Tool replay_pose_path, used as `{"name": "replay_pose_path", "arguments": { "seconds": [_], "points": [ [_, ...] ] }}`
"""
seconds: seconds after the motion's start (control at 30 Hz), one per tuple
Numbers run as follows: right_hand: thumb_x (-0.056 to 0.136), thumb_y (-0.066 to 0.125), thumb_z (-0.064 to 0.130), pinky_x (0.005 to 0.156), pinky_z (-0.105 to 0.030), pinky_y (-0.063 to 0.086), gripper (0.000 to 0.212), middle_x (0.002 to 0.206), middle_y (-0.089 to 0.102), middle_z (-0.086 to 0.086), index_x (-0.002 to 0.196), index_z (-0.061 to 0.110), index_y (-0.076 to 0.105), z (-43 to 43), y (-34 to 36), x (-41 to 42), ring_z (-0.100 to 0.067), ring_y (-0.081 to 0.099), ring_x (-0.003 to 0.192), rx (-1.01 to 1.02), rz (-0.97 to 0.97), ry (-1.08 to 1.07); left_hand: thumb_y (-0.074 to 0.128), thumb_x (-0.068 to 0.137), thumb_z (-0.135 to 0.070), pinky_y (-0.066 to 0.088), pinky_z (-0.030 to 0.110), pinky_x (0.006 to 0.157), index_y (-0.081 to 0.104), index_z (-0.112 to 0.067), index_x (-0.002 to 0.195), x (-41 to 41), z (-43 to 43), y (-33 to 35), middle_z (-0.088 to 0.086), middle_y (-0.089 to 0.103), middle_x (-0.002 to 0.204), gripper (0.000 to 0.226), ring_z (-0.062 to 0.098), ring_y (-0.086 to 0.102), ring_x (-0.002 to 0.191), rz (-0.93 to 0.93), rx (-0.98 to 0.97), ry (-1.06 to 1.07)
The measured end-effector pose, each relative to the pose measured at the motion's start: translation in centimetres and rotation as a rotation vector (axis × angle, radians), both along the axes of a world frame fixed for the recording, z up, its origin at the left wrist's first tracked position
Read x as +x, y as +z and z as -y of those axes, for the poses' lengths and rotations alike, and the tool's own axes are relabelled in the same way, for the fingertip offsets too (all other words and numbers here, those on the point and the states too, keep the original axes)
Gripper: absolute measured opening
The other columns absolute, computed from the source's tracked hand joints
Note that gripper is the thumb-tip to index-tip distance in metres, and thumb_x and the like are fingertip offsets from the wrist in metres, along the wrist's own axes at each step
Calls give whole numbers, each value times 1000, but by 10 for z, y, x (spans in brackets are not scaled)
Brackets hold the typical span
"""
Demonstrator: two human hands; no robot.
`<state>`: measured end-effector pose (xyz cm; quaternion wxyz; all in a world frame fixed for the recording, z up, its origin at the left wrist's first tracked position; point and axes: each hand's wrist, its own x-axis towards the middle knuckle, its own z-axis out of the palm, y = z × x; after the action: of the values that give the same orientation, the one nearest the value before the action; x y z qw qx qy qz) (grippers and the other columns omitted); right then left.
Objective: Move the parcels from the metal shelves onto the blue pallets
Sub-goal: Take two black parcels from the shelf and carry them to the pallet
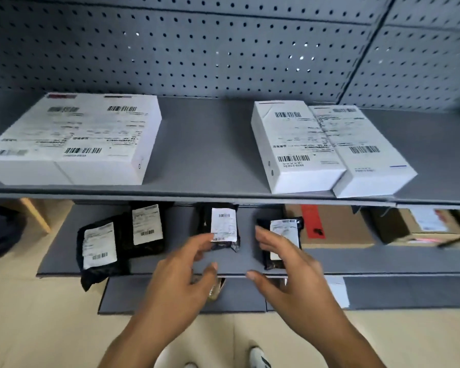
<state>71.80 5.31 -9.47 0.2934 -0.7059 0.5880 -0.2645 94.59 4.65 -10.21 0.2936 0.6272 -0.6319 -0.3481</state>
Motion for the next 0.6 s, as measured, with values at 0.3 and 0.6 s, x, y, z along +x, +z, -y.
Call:
{"name": "replay_pose_path", "arguments": {
  "seconds": [0.3,0.6],
  "points": [
    [92,73,40,99,-23,48,64,139,56,21,145,49,37,-3,-47,-34,-5,57,124,-16,-116,-151,64,94,-30,46,28,101,42,-45,142,-22,21,-36,-25,46,133,55,-3,47,123,62,-53,-117],
    [90,75,37,104,-35,52,65,151,44,17,146,43,43,15,-110,-70,-13,51,136,-42,-120,-122,65,94,-29,49,38,101,37,-47,145,-40,37,-92,-30,37,130,61,10,48,125,146,-36,-114]
  ]
}}
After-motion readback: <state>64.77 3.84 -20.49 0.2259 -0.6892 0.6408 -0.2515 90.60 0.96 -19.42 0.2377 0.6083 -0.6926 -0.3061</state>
